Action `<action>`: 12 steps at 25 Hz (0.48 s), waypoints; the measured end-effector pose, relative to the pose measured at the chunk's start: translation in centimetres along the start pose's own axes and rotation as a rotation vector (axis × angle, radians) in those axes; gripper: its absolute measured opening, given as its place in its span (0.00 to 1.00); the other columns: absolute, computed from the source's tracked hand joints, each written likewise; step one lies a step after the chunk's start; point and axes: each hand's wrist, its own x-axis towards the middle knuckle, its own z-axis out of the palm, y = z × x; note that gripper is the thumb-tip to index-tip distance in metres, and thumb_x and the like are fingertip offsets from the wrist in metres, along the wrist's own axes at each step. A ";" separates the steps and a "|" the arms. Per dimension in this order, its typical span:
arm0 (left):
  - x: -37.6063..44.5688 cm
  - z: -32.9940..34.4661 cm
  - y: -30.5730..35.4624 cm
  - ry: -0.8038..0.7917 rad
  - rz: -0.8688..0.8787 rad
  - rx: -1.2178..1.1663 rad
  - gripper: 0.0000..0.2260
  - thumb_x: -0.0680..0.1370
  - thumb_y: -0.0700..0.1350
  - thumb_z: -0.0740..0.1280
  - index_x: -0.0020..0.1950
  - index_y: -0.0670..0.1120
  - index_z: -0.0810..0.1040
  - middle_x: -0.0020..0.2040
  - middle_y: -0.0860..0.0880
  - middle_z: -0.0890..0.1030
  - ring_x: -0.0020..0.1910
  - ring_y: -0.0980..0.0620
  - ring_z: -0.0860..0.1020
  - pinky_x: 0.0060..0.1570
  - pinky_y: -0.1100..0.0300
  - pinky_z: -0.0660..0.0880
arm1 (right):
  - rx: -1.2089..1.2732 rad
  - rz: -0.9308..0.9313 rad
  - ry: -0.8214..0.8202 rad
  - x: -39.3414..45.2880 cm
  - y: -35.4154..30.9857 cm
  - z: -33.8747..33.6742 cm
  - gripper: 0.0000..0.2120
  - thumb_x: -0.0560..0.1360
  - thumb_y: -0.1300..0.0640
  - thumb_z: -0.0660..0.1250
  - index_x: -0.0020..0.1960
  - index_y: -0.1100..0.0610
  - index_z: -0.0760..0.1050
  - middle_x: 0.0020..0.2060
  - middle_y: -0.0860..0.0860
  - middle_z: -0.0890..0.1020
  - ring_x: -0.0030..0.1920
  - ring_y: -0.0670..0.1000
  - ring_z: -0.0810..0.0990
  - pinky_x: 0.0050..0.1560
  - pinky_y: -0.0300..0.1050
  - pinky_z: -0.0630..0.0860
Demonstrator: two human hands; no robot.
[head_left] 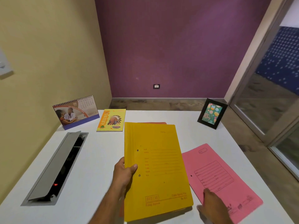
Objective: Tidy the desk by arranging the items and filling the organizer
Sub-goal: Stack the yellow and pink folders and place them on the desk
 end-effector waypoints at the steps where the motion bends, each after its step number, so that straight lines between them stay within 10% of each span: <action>1: 0.0 0.1 -0.1 0.005 -0.003 0.000 0.14 0.78 0.41 0.69 0.61 0.54 0.75 0.54 0.49 0.84 0.52 0.44 0.83 0.55 0.39 0.78 | -0.018 -0.009 0.006 -0.5 -0.1 0.1 0.21 0.68 0.44 0.72 0.53 0.50 0.66 0.45 0.45 0.79 0.46 0.46 0.80 0.53 0.42 0.78; 10: 0.0 0.3 -0.9 0.045 0.002 0.003 0.13 0.79 0.41 0.67 0.61 0.53 0.74 0.57 0.47 0.82 0.54 0.44 0.82 0.58 0.39 0.77 | -0.027 -0.116 0.224 -1.3 0.1 -0.1 0.22 0.79 0.50 0.56 0.73 0.42 0.59 0.46 0.49 0.82 0.37 0.50 0.80 0.36 0.45 0.77; 12: -0.2 0.7 -0.7 0.059 0.018 0.019 0.12 0.80 0.41 0.66 0.61 0.53 0.73 0.58 0.47 0.82 0.55 0.44 0.81 0.59 0.40 0.76 | -0.021 -0.141 0.354 -0.7 0.6 -1.2 0.21 0.76 0.51 0.65 0.69 0.45 0.68 0.44 0.48 0.84 0.32 0.48 0.79 0.28 0.41 0.73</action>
